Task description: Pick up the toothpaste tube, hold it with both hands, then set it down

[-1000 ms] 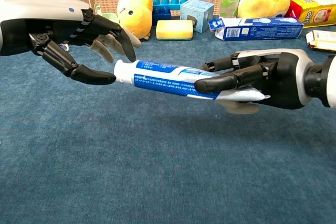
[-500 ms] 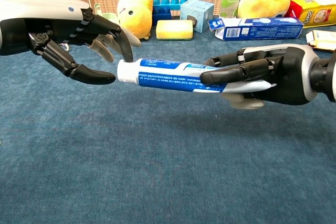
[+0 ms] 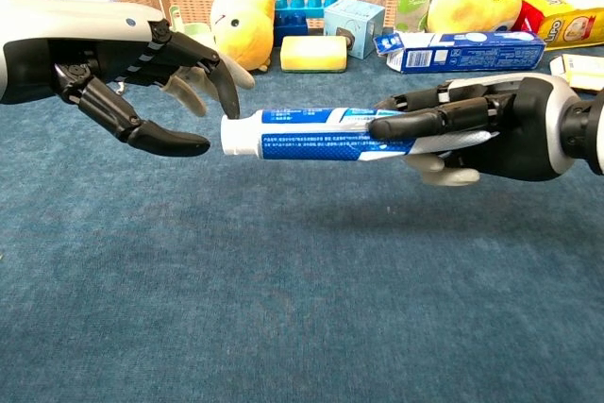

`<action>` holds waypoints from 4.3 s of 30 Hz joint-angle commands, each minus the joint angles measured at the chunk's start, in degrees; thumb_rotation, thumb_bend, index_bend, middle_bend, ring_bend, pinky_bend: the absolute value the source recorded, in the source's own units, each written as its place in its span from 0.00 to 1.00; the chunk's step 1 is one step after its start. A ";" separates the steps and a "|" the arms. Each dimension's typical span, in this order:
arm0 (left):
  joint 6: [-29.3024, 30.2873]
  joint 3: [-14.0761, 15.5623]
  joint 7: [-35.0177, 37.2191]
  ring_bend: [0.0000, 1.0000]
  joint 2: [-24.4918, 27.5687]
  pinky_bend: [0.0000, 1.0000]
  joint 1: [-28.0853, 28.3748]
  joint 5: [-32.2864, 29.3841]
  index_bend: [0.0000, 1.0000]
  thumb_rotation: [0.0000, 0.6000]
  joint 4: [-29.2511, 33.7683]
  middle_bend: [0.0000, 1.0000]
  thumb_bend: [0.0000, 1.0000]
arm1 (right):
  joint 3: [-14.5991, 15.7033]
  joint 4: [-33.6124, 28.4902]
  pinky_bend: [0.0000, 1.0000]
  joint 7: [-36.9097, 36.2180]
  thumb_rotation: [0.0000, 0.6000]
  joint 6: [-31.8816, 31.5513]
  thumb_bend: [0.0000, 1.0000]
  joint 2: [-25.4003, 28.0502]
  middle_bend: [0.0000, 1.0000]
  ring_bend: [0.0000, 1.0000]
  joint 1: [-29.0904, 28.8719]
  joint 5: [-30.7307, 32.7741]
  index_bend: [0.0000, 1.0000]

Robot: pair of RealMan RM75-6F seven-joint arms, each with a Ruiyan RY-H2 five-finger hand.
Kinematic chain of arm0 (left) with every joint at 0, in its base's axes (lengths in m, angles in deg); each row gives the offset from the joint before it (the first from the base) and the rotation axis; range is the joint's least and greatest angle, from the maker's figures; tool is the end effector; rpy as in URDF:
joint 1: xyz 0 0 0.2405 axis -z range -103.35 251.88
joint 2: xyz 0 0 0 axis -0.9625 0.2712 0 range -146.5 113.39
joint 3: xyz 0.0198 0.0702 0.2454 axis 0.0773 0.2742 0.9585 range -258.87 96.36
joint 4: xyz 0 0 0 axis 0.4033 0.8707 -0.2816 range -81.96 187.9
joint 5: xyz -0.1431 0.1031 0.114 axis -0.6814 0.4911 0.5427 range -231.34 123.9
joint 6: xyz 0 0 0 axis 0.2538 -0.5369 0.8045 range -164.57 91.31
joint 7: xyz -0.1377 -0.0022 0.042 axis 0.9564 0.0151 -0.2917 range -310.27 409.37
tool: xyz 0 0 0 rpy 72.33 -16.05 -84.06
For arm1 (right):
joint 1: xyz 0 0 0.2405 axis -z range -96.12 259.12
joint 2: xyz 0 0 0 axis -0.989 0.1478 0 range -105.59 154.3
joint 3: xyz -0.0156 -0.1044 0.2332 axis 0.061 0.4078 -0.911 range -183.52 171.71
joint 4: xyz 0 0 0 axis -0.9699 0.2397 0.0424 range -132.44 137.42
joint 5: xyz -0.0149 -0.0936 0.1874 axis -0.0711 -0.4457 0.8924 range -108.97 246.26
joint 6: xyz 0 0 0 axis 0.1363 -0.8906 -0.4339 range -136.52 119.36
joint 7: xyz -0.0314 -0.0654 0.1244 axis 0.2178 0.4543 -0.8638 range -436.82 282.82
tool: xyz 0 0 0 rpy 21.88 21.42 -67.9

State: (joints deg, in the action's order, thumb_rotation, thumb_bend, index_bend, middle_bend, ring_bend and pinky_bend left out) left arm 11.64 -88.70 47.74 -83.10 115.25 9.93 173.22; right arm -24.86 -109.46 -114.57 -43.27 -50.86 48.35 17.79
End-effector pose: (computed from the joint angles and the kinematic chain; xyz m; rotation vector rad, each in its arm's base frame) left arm -0.0941 0.2577 0.0468 -1.9995 -1.5135 -1.0855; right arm -0.1173 -0.2741 0.0105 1.1180 -2.5603 1.2225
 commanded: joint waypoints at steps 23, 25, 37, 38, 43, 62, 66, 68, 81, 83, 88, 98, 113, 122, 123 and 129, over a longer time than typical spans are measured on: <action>1.37 1.09 -0.52 0.14 0.06 0.19 0.00 0.23 0.41 0.85 0.22 0.12 0.24 | -1.83 -0.67 0.93 -1.17 1.00 -1.94 0.42 0.49 0.83 0.79 0.48 4.41 0.90; 1.59 0.98 -0.60 0.14 -0.05 0.19 0.05 0.27 0.40 0.84 0.31 0.12 0.24 | -1.72 -1.07 0.93 -0.74 1.00 -2.76 0.42 0.35 0.83 0.79 0.61 4.48 0.90; 7.28 1.33 0.85 0.14 4.00 0.19 -3.75 5.29 0.33 0.84 4.01 0.12 0.24 | 0.19 -0.81 0.92 4.66 1.00 -9.15 0.41 -1.67 0.82 0.78 0.82 4.78 0.90; 8.20 1.57 1.16 0.14 4.78 0.19 -4.54 6.11 0.32 0.85 4.35 0.12 0.24 | 0.40 -0.58 0.92 5.40 1.00 -9.70 0.41 -1.73 0.82 0.78 0.79 4.82 0.90; 14.59 4.42 3.59 0.14 10.58 0.19 -10.70 11.84 0.31 0.84 5.88 0.13 0.24 | 0.84 0.83 0.90 7.31 1.00 -12.72 0.41 -1.54 0.81 0.76 1.75 4.52 0.90; 31.72 11.52 11.65 0.14 17.73 0.17 -28.95 17.53 0.30 0.84 -0.99 0.13 0.24 | 4.09 18.72 0.28 0.94 1.00 -15.11 0.36 -2.76 0.53 0.39 6.71 -16.75 0.64; 32.97 11.38 10.12 0.13 16.45 0.16 -30.55 16.89 0.30 0.84 -2.07 0.13 0.24 | 5.24 22.13 0.21 1.32 0.98 -17.15 0.34 -3.99 0.42 0.25 7.44 -19.08 0.52; 33.03 11.43 10.01 0.13 15.90 0.16 -31.19 16.64 0.30 0.84 -2.36 0.13 0.24 | 5.31 23.09 0.20 -0.66 0.90 -18.12 0.34 -4.49 0.38 0.19 7.96 -20.22 0.46; 36.02 10.78 5.67 0.13 13.53 0.12 -34.27 17.50 0.27 0.85 -4.53 0.12 0.24 | 6.67 25.55 0.17 -4.52 0.44 -27.93 0.33 -4.97 0.23 0.06 11.68 -27.11 0.26; 36.63 10.87 4.65 0.13 13.11 0.11 -34.82 17.83 0.26 0.84 -5.01 0.12 0.24 | 7.05 25.02 0.17 -4.22 0.51 -29.58 0.33 -4.54 0.23 0.06 12.39 -28.07 0.26; 37.63 11.40 2.31 0.12 12.21 0.10 -36.14 18.59 0.25 0.84 -6.34 0.13 0.24 | 8.02 23.98 0.17 1.32 0.91 -35.33 0.33 -4.15 0.24 0.07 14.49 -30.44 0.31; 40.26 12.30 -2.75 0.11 9.82 0.09 -39.12 19.80 0.24 0.83 -10.20 0.13 0.24 | 11.75 21.15 0.17 33.50 1.00 -44.76 0.30 -2.00 0.25 0.07 18.61 -34.09 0.34; 42.77 12.35 -6.96 0.11 8.01 0.08 -41.15 23.42 0.24 0.89 -13.48 0.14 0.24 | 14.40 13.45 0.17 51.57 1.00 -48.48 0.28 0.97 0.26 0.07 22.41 -32.86 0.36; 42.22 12.01 -8.93 0.11 8.35 0.07 -41.18 24.15 0.23 0.96 -10.77 0.14 0.24 | 15.96 12.75 0.17 50.95 1.00 -48.67 0.28 2.85 0.26 0.07 23.66 -33.82 0.36; 42.36 11.96 -9.20 0.11 8.37 0.07 -41.29 24.29 0.23 0.95 -10.39 0.14 0.24 | 16.12 12.79 0.17 50.57 1.00 -48.54 0.28 3.05 0.26 0.07 23.80 -33.75 0.37; 42.50 11.72 -9.72 0.11 8.13 0.07 -41.62 24.36 0.23 0.95 -9.72 0.14 0.24 | 16.19 13.61 0.17 48.67 1.00 -47.88 0.28 3.23 0.26 0.07 23.93 -33.43 0.39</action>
State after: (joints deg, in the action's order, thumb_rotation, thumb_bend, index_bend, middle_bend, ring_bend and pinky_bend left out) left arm 54.18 -76.96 38.14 -74.94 73.67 34.32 163.43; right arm -8.65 -96.02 -65.67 -91.26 -47.62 72.28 -15.65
